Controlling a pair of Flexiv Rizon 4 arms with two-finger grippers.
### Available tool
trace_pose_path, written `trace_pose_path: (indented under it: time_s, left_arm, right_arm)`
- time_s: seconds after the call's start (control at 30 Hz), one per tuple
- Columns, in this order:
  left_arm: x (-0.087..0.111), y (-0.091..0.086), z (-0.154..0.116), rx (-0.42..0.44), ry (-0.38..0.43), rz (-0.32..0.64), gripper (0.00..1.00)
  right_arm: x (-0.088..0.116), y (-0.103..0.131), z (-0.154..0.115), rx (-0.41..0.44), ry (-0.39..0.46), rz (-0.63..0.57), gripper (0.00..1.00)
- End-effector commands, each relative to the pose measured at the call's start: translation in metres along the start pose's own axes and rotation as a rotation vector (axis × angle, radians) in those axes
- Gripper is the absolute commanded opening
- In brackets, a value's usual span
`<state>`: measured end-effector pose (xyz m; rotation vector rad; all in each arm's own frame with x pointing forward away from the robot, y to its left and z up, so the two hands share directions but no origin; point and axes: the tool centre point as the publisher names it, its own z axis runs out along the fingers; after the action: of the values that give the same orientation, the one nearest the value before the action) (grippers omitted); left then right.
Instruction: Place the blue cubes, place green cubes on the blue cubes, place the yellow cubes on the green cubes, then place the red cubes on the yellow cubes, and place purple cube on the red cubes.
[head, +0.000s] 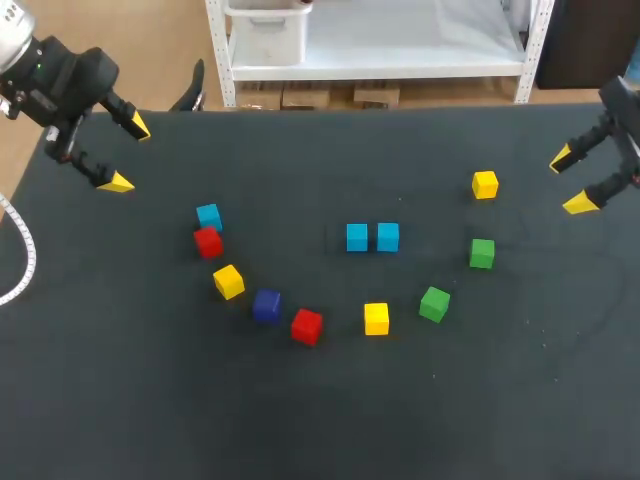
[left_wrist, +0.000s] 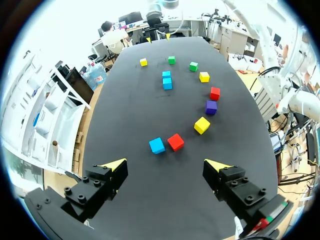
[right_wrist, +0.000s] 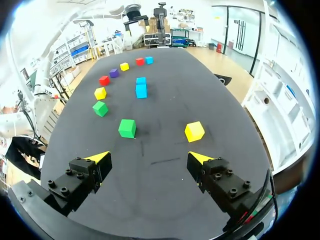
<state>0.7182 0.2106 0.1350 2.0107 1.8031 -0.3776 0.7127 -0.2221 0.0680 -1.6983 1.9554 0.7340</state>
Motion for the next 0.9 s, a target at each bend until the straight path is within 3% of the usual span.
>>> trace_pose_path:
  time_s: [0.03, 0.2, 0.23, 0.37, 0.6, 0.9]
  left_arm:
    - [0.001, 0.0, 0.003, 0.012, 0.005, 0.016, 1.0]
    - [-0.003, 0.002, 0.02, 0.083, 0.056, 0.139, 1.0]
    - [-0.004, 0.006, 0.024, 0.114, 0.103, 0.126, 1.0]
    - [-0.009, 0.016, 0.038, 0.159, 0.123, 0.158, 1.0]
    - [-0.012, 0.024, 0.068, 0.183, 0.137, 0.111, 1.0]
    - [0.002, 0.032, 0.097, 0.141, 0.198, -0.013, 1.0]
  right_arm:
    - [0.0, 0.0, 0.0, 0.001, -0.002, -0.001, 1.0]
    - [0.0, 0.0, 0.0, 0.001, -0.002, -0.001, 1.0]
    - [0.0, 0.0, 0.0, 0.001, -0.002, -0.001, 1.0]
    - [0.0, 0.0, 0.0, 0.001, -0.002, -0.001, 1.0]
    - [0.0, 0.0, 0.0, 0.001, -0.002, -0.001, 1.0]
    - [0.0, 0.0, 0.0, 0.001, -0.002, -0.001, 1.0]
